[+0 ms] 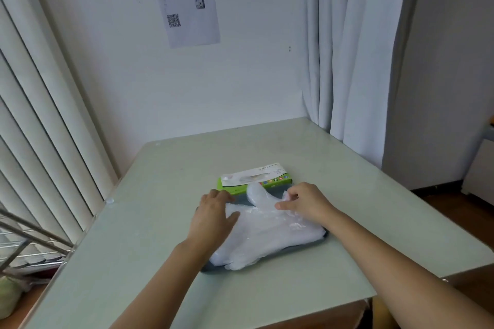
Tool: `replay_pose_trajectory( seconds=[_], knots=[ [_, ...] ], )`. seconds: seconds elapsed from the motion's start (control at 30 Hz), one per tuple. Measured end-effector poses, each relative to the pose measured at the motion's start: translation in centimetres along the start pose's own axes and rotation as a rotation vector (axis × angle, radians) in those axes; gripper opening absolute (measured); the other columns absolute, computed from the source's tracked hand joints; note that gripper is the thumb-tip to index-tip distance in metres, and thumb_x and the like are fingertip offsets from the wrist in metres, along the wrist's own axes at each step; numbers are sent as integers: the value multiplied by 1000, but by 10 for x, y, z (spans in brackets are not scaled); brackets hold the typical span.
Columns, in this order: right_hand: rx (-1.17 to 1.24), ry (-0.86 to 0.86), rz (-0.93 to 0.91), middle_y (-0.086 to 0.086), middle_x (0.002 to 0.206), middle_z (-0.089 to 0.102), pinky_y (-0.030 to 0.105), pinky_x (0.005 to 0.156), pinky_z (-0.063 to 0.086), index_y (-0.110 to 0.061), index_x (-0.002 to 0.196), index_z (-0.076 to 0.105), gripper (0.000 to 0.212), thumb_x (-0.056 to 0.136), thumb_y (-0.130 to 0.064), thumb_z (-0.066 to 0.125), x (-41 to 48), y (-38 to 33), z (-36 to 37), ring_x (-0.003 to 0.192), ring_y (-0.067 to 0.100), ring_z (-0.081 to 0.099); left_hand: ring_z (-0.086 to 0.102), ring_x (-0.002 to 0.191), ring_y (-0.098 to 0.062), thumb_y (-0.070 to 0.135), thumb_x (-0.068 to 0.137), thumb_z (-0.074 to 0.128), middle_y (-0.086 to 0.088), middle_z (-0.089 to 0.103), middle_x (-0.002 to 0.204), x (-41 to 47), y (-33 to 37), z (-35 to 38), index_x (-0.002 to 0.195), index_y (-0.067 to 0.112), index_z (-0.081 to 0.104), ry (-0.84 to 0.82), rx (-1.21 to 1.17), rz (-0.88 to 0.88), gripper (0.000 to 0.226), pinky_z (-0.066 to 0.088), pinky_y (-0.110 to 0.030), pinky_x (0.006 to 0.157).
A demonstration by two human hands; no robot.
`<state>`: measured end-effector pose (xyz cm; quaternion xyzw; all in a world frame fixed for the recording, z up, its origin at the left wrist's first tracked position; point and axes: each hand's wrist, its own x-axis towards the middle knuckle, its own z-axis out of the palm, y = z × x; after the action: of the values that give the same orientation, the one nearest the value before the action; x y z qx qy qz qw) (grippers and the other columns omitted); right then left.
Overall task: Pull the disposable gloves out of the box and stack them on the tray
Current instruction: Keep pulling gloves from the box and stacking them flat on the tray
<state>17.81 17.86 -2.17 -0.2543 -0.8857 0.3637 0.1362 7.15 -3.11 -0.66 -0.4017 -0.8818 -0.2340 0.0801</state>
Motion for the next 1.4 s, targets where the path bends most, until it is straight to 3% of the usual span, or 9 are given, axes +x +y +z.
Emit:
replay_pose_trajectory(
  seconds=[0.1, 0.2, 0.37, 0.47, 0.53, 0.63, 0.83, 1.03, 1.4],
  knots=[
    [-15, -23, -33, -3, 53, 50, 15, 45, 30, -13, 56, 60, 29, 78, -25, 75, 2, 0, 1, 48, 7, 41, 56, 98, -8, 30, 92, 61, 7, 63, 107, -11, 17, 1, 109, 21, 66, -210, -101, 197, 19, 41, -16, 84],
    [-33, 33, -9, 5, 58, 57, 21, 51, 34, -7, 62, 62, 30, 84, -26, 67, 5, 0, 5, 54, 11, 46, 56, 84, -7, 28, 90, 63, 7, 64, 94, -18, 24, 13, 102, 20, 68, -384, -134, 206, 15, 46, -19, 80],
    [-80, 149, 123, 4, 63, 66, 28, 58, 44, -9, 66, 55, 31, 93, -21, 47, 14, 5, 10, 64, 23, 62, 61, 84, -9, 19, 88, 59, 6, 69, 92, -18, 21, 22, 94, 17, 70, -395, -190, 171, 13, 48, -17, 78],
    [-217, 107, 152, 7, 69, 61, 27, 54, 38, -10, 64, 45, 35, 96, -22, 43, 21, 0, 12, 72, 29, 55, 58, 80, -7, 16, 93, 54, 8, 66, 88, -15, 24, 18, 96, 16, 69, -372, -236, 183, 15, 47, -18, 78],
    [-284, 67, 157, 2, 63, 44, 27, 49, 28, -13, 60, 34, 39, 97, -21, 43, 23, -3, 14, 72, 26, 46, 59, 86, -5, 19, 95, 54, 8, 67, 96, -10, 26, 14, 104, 18, 68, -278, -224, 192, 17, 46, -17, 82],
    [-324, -9, 145, 1, 62, 38, 29, 53, 29, -13, 59, 32, 40, 96, -21, 45, 26, -4, 14, 72, 25, 43, 57, 106, -6, 25, 97, 53, 8, 62, 121, 0, 25, 11, 124, 21, 60, -164, -180, 232, 29, 39, -11, 91],
    [-339, -55, 163, 1, 62, 41, 28, 60, 31, -12, 59, 35, 38, 95, -21, 45, 26, -1, 14, 73, 25, 45, 19, 145, -10, 39, 96, 55, 6, 28, 157, 12, 29, 26, 149, 24, 32, -356, -118, 250, 60, 10, -22, 115],
    [-339, -34, 172, 2, 64, 42, 24, 47, 27, -13, 61, 37, 37, 95, -21, 46, 25, 2, 14, 73, 25, 47, -6, 148, -11, 53, 94, 48, 4, -1, 162, 10, 27, 50, 155, 23, 11, -480, 46, 265, 77, -8, -34, 119],
    [-346, -37, 149, 0, 64, 40, 21, 47, 24, -15, 60, 34, 38, 95, -23, 47, 23, 4, 8, 77, 24, 47, -11, 148, -13, 59, 97, 29, 3, -9, 162, 18, 26, 53, 154, 18, -3, -577, 81, 182, 77, -10, -43, 118]
  ],
)
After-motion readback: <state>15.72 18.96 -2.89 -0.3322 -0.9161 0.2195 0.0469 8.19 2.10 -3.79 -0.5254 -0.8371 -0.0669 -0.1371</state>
